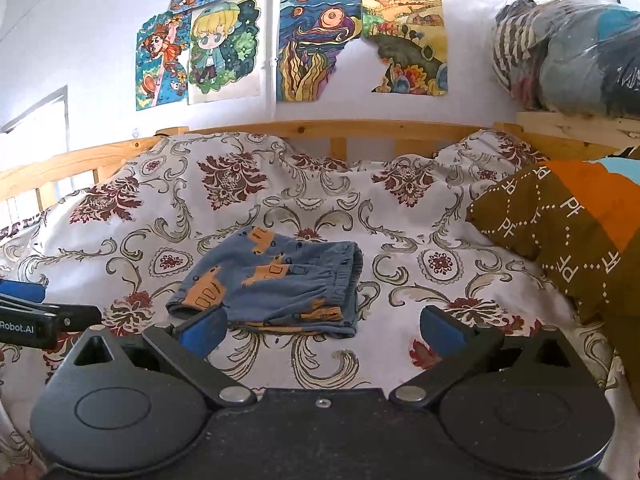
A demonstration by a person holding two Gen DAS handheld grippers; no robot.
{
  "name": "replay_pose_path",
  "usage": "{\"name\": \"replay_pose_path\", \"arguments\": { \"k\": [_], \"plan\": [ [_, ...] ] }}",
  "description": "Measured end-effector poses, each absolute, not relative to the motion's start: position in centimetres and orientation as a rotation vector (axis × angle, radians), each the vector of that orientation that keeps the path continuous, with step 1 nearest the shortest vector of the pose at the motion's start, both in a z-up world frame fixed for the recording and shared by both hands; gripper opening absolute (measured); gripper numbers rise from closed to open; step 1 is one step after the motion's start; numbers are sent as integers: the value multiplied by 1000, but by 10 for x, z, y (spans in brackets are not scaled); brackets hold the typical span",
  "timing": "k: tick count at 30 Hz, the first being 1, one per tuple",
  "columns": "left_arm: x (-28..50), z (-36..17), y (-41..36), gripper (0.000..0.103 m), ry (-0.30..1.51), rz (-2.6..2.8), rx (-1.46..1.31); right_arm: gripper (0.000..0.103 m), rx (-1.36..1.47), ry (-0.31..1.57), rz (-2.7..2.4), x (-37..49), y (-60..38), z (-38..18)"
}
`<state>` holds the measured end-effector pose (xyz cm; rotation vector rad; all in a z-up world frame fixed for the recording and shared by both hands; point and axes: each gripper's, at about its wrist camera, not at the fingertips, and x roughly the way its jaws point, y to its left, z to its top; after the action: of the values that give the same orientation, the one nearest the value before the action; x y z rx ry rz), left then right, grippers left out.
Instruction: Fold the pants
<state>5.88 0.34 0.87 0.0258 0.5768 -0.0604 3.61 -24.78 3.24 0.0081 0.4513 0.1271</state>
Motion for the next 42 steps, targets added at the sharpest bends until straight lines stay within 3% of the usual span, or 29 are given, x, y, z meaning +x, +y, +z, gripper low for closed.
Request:
{"name": "replay_pose_path", "arguments": {
  "k": [42],
  "plan": [
    [56,8,4,103,578,-61,25,102,-6,463,137,36,-244,30]
  ]
}}
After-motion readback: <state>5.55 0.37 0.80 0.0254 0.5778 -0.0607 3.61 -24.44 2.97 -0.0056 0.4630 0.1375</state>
